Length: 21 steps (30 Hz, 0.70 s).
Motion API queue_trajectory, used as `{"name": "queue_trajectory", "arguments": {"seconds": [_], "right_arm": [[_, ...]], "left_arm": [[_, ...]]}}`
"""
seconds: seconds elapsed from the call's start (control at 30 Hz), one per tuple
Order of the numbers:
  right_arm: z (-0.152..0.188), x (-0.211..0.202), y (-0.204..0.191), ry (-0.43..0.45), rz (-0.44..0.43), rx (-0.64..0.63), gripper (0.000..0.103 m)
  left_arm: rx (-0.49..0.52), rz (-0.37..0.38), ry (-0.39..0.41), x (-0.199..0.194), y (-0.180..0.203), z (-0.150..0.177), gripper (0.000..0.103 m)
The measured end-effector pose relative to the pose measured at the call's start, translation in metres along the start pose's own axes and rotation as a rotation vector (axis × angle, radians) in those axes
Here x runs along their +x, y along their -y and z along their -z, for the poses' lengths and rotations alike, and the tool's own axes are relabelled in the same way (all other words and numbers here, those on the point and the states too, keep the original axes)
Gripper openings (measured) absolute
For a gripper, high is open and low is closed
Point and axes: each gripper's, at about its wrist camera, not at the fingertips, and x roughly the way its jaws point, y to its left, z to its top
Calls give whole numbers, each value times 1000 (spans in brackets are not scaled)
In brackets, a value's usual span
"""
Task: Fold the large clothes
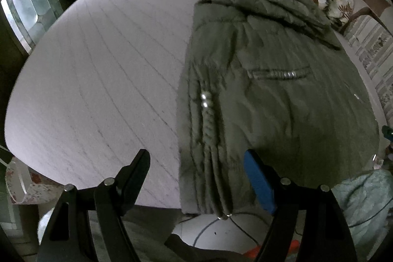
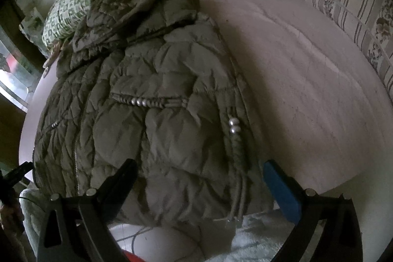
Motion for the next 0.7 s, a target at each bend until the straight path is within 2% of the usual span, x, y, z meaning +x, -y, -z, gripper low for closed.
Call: {"name": "queue_trajectory", "arguments": {"seconds": [0.1,0.37,0.5,0.57,0.7], "right_arm": [[4,8,6,-43,-37,12,103],[17,27,28,-74,-63,42,103],[14,36,40,-71,-87,62,103],[12,43,47,-85,-125,89,103],[11,54,53,-99,-142,108,103]], "left_arm": [[2,3,-14,7,5,3,79],[-6,25,-42,21,11,2,79],[-10,13,-51,29,12,-1,86],[-19,19,-55,34,11,-2,87],[-16,25,-55,37,9,-3,90]]}}
